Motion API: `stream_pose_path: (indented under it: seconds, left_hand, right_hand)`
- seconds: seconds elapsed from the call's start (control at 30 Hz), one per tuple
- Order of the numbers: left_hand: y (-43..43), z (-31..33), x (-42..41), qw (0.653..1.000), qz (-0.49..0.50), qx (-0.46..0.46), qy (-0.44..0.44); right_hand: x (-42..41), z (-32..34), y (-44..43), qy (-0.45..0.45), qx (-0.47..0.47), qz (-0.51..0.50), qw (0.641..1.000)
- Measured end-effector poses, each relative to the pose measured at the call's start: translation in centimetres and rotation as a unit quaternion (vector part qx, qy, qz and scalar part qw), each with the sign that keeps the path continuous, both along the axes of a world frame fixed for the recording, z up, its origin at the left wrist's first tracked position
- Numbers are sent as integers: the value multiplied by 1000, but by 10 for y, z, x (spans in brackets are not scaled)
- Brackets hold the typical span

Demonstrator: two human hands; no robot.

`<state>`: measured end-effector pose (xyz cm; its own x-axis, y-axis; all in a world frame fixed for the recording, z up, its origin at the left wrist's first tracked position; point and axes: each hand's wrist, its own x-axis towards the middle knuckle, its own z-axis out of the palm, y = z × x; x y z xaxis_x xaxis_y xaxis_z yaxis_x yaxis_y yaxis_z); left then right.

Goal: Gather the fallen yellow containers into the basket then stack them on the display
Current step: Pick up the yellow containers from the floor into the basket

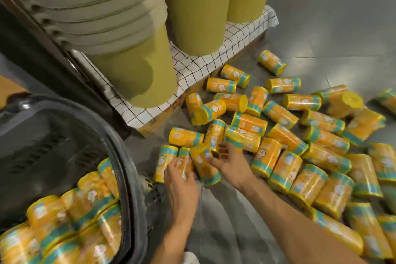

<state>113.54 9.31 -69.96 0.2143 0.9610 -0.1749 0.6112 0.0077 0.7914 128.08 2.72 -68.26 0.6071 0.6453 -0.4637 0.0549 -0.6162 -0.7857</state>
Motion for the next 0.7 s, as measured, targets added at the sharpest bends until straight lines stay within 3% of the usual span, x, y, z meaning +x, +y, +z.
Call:
stream_pose_path:
  seconds: [0.17,0.5,0.7]
  left_hand:
    - [34,-68,2,989,18,91,119]
    - [78,-97,16,962,63,22,267]
    - [78,-96,16,974,50,-10,222]
  right_hand:
    - [-31,-42,20,-38,2,-40,998]
    - [-39,-82,44,-126,-82,-52,987]
    - [-42,-78,26,-162,-15,-58,985]
